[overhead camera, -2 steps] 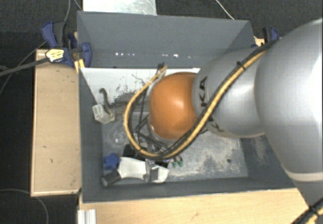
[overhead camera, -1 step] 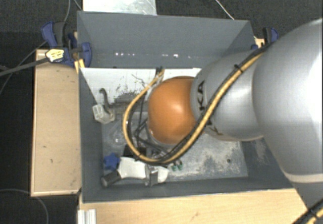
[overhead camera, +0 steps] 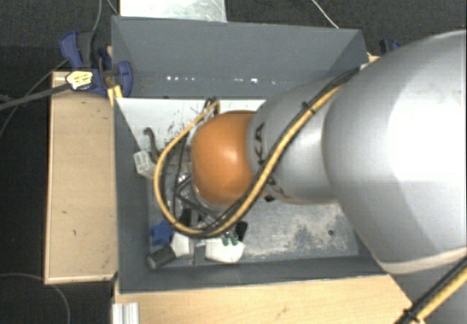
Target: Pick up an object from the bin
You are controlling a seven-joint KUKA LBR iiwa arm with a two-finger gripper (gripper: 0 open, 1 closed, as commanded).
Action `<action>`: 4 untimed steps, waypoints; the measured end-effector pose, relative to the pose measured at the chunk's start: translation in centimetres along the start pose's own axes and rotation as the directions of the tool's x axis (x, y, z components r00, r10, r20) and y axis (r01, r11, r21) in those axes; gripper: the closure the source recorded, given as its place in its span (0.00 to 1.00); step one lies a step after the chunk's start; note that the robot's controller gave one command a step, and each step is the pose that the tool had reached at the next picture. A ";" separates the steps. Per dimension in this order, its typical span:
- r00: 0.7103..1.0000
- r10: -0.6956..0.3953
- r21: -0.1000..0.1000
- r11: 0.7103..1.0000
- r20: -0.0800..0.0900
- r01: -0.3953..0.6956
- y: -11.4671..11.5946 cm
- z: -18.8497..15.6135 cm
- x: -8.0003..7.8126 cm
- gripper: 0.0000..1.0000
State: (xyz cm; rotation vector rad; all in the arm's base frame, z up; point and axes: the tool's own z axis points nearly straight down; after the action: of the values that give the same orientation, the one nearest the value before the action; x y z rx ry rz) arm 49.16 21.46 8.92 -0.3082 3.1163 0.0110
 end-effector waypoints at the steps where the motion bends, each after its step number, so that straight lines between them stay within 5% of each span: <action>1: 0.978 -0.210 0.000 0.978 -0.002 0.210 -1.0 1.6 0.5 0.00; 2: 0.865 -0.502 0.002 0.865 0.003 0.502 2.3 1.8 -1.4 0.00; 3: 0.981 -0.194 0.000 0.981 0.006 0.194 2.3 1.8 0.3 0.00; 4: 0.909 -0.418 0.003 0.909 0.012 0.418 1.9 1.7 0.3 0.00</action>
Offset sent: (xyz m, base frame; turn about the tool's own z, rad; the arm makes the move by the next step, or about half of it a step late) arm 0.0104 0.0351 -0.0192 -0.5499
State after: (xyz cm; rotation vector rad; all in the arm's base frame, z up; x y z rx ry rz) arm 48.51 23.31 7.19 -0.9631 2.9653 0.0092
